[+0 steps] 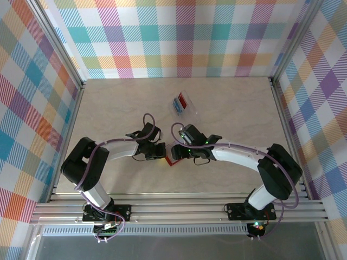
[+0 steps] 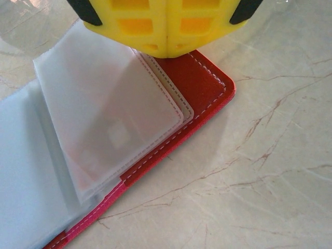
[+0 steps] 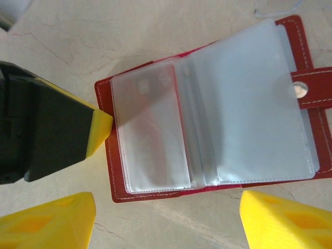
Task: Put the credit cards into the card holder
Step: Flip over the card slot in the card holder, then rotate the card holder at the bottom-center of the table.
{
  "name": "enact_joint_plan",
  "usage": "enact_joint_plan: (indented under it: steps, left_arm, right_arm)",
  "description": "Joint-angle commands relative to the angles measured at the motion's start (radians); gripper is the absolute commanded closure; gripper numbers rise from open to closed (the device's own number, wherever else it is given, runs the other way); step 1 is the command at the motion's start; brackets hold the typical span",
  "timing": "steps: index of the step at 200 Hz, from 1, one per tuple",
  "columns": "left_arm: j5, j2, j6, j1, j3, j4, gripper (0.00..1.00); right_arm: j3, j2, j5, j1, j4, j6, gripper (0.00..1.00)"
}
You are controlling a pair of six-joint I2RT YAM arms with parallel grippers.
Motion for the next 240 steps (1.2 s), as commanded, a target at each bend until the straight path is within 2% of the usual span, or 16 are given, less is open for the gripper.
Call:
enact_joint_plan:
  steps: [1,58,93,152,208,240]
  left_arm:
    - [-0.111,0.003,0.005,0.002,-0.05,-0.115,0.95]
    - [-0.136,-0.05,0.007,0.004,-0.063,-0.116,0.89]
    - [-0.134,-0.042,0.011,0.004,-0.062,-0.117,0.89]
    - [-0.126,0.007,0.041,0.0,-0.038,-0.122,0.89]
    - [-0.09,0.046,0.082,-0.052,-0.01,-0.092,0.86]
    - [-0.061,0.04,0.085,-0.062,-0.014,-0.055,0.86]
  right_arm:
    - [0.002,-0.031,0.023,-0.015,0.011,0.0,0.29]
    - [0.128,0.161,-0.032,-0.066,0.03,-0.037,0.58]
    - [0.156,0.266,-0.033,-0.085,0.043,-0.045,0.67]
    - [0.007,0.241,-0.008,-0.087,0.064,0.009,0.69]
    - [-0.235,0.099,-0.024,-0.062,0.177,0.144,0.72]
    - [-0.26,-0.011,0.063,-0.031,0.142,0.174,0.66]
